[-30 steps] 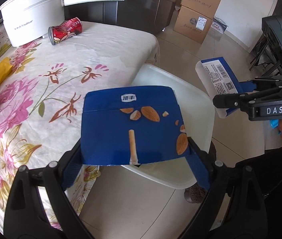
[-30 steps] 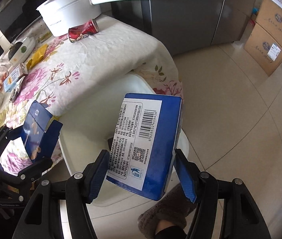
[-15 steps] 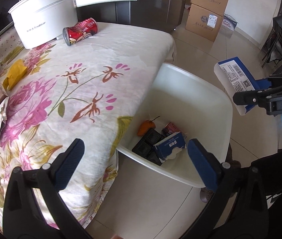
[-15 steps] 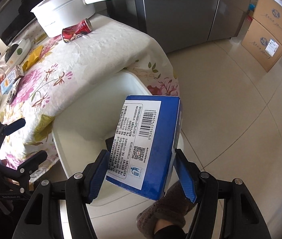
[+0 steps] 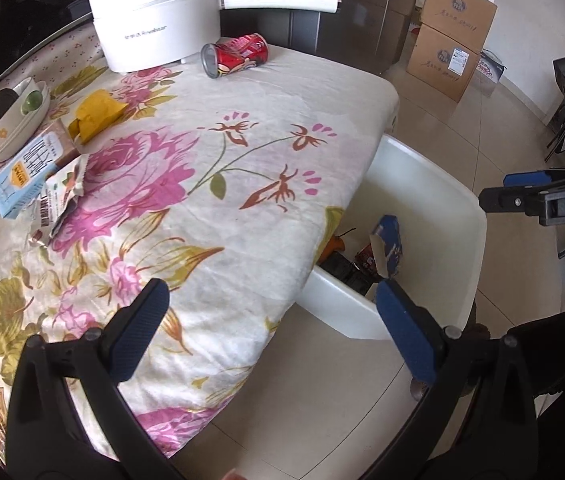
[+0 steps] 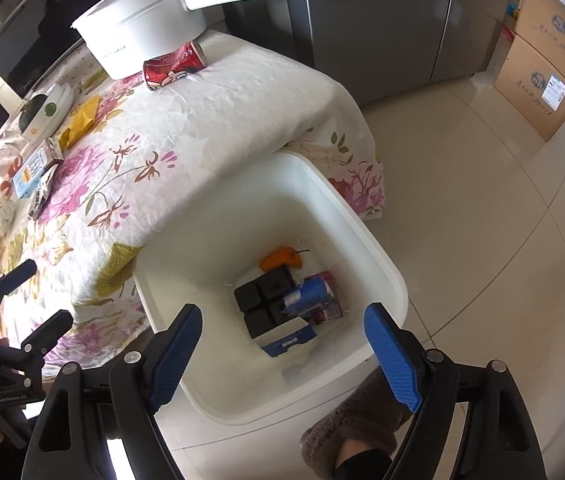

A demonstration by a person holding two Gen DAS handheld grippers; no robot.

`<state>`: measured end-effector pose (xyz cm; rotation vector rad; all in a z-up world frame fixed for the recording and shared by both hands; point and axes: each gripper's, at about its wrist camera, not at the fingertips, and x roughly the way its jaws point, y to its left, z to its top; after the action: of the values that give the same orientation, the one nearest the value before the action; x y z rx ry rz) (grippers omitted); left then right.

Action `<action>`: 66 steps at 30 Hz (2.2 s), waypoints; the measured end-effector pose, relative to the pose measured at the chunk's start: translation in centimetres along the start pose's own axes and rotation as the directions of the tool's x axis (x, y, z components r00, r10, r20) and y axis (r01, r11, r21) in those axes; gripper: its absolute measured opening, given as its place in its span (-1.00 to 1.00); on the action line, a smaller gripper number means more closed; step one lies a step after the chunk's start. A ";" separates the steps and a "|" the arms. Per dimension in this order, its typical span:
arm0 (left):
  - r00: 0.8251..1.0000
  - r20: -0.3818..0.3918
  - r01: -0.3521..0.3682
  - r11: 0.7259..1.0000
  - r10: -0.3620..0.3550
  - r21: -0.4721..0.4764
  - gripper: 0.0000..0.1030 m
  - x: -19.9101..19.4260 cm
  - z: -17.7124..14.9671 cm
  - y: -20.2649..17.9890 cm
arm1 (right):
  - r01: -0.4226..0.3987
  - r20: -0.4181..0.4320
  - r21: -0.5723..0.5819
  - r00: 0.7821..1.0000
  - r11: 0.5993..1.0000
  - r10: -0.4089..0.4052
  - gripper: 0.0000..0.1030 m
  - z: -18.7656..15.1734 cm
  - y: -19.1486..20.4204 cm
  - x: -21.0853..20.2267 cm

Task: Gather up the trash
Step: 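Open the left tool to drop the almond carton while the right tool drops the barcode box, then move both tools back over the table, then grasp the white pecan packet with the left tool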

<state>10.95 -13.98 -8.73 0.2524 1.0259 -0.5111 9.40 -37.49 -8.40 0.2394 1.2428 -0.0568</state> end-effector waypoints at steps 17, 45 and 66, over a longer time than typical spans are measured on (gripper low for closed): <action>0.998 -0.019 -0.062 0.973 0.059 -0.220 0.99 -3.0 -2.2 8.4 | -0.053 -0.004 -0.080 0.999 0.995 0.053 0.65 1.4 7.7 -0.1; 0.981 -0.042 -0.185 0.836 0.191 -0.517 0.99 6.8 4.8 20.0 | -0.064 -0.037 -0.109 0.997 0.992 0.061 0.66 6.9 12.2 2.4; 0.994 0.039 -0.072 0.872 0.104 -0.485 -0.75 0.1 0.7 21.3 | -0.061 -0.020 -0.154 0.998 0.986 0.059 0.66 6.3 15.1 2.1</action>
<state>22.53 3.92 -9.16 -0.1637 1.0404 -0.1642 18.52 -23.92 -6.21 0.1423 1.2479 0.0939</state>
